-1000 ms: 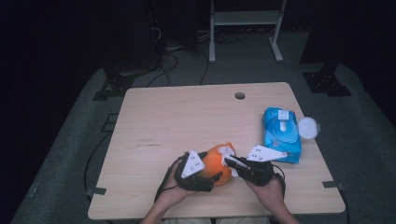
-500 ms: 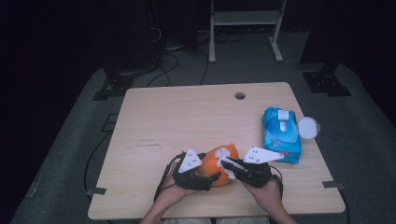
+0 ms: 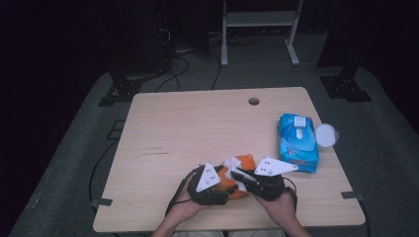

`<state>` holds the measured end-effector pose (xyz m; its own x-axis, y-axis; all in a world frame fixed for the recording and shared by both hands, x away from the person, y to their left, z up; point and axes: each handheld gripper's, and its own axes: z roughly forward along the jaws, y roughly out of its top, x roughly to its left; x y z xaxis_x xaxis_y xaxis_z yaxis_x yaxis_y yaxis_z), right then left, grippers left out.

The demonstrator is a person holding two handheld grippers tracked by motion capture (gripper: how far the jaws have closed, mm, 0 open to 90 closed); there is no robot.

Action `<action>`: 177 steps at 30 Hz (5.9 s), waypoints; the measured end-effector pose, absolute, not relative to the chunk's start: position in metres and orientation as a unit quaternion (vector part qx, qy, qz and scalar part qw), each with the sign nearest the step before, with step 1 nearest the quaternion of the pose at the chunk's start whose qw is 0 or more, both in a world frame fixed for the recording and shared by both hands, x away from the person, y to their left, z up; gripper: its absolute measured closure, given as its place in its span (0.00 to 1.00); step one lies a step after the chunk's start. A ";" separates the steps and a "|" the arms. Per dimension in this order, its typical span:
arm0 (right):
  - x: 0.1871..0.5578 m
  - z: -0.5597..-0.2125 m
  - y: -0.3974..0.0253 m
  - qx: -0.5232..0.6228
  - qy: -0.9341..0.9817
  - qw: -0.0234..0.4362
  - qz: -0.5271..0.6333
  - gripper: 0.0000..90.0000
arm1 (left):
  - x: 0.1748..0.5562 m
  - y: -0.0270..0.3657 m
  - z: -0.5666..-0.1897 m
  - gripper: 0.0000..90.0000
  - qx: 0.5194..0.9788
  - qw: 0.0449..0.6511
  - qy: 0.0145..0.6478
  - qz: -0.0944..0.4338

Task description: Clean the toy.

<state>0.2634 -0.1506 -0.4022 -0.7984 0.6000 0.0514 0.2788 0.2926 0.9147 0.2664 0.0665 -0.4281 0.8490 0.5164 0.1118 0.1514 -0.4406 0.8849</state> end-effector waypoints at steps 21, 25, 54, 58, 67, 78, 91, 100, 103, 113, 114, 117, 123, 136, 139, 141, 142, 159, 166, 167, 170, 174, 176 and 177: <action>0.266 -0.406 -0.151 0.282 0.792 0.155 0.519 0.81 | 0.263 0.065 -0.432 0.33 0.840 0.478 0.175 0.188; 0.266 -0.408 -0.149 0.285 0.793 0.161 0.514 0.85 | 0.264 0.066 -0.433 0.33 0.840 0.479 0.174 0.185; 0.269 -0.406 -0.161 0.299 0.785 0.168 0.516 0.89 | 0.272 0.081 -0.432 0.31 0.832 0.495 0.199 0.152; 0.270 -0.406 -0.163 0.302 0.785 0.170 0.513 0.89 | 0.274 0.084 -0.433 0.31 0.831 0.498 0.201 0.146; 0.270 -0.409 -0.163 0.311 0.780 0.151 0.522 0.89 | 0.276 0.080 -0.424 0.20 0.819 0.510 0.228 0.129; 0.284 -0.420 -0.182 0.347 0.775 0.147 0.508 0.89 | 0.281 0.096 -0.429 0.34 0.822 0.504 0.236 0.125; 0.280 -0.420 -0.174 0.328 0.781 0.144 0.511 0.89 | 0.282 0.094 -0.430 0.38 0.820 0.500 0.241 0.136; 0.274 -0.413 -0.166 0.311 0.785 0.137 0.518 0.89 | 0.283 0.096 -0.433 0.38 0.819 0.506 0.240 0.128; 0.279 -0.420 -0.171 0.322 0.783 0.126 0.517 0.89 | 0.283 0.098 -0.433 0.38 0.821 0.502 0.239 0.129; 0.279 -0.418 -0.172 0.325 0.783 0.125 0.515 0.89 | 0.285 0.104 -0.435 0.38 0.819 0.507 0.238 0.122; 0.278 -0.418 -0.171 0.321 0.786 0.129 0.512 0.89 | 0.285 0.104 -0.435 0.38 0.820 0.507 0.238 0.122; 0.285 -0.427 -0.176 0.338 0.786 0.122 0.503 0.89 | 0.285 0.104 -0.435 0.38 0.821 0.505 0.237 0.124; 0.284 -0.421 -0.178 0.338 0.777 0.116 0.517 0.89 | 0.284 0.102 -0.436 0.38 0.821 0.506 0.232 0.125; 0.282 -0.418 -0.174 0.326 0.783 0.123 0.516 0.89 | 0.280 0.096 -0.436 0.39 0.826 0.502 0.219 0.132; 0.290 -0.425 -0.180 0.343 0.779 0.117 0.511 0.89 | 0.280 0.094 -0.436 0.39 0.827 0.502 0.216 0.132; 0.289 -0.424 -0.182 0.351 0.773 0.112 0.517 0.89 | 0.278 0.093 -0.436 0.40 0.829 0.501 0.211 0.134; 0.286 -0.420 -0.181 0.344 0.774 0.117 0.519 0.89 | 0.278 0.093 -0.436 0.40 0.830 0.501 0.207 0.134; 0.291 -0.425 -0.183 0.346 0.773 0.107 0.520 0.89 | 0.275 0.087 -0.436 0.40 0.831 0.501 0.198 0.137; 0.291 -0.423 -0.182 0.340 0.772 0.102 0.527 0.89 | 0.273 0.085 -0.437 0.40 0.833 0.502 0.192 0.135; 0.291 -0.423 -0.182 0.340 0.772 0.102 0.527 0.89 | 0.273 0.084 -0.437 0.40 0.833 0.501 0.191 0.135; 0.291 -0.419 -0.186 0.352 0.768 0.109 0.524 0.89 | 0.272 0.083 -0.436 0.40 0.835 0.499 0.185 0.136; 0.279 -0.407 -0.175 0.320 0.777 0.129 0.527 0.89 | 0.268 0.079 -0.437 0.40 0.840 0.497 0.170 0.137; 0.283 -0.412 -0.175 0.323 0.780 0.126 0.522 0.89 | 0.267 0.077 -0.436 0.40 0.841 0.494 0.170 0.142; 0.287 -0.416 -0.179 0.330 0.777 0.120 0.522 0.89 | 0.267 0.076 -0.436 0.40 0.841 0.494 0.170 0.141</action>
<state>0.2869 -0.1785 -0.4156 -0.7535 0.6381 0.1581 0.3878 0.2372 0.8907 0.2673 0.0763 -0.4359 0.9021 0.4258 0.0697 0.1462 -0.4535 0.8792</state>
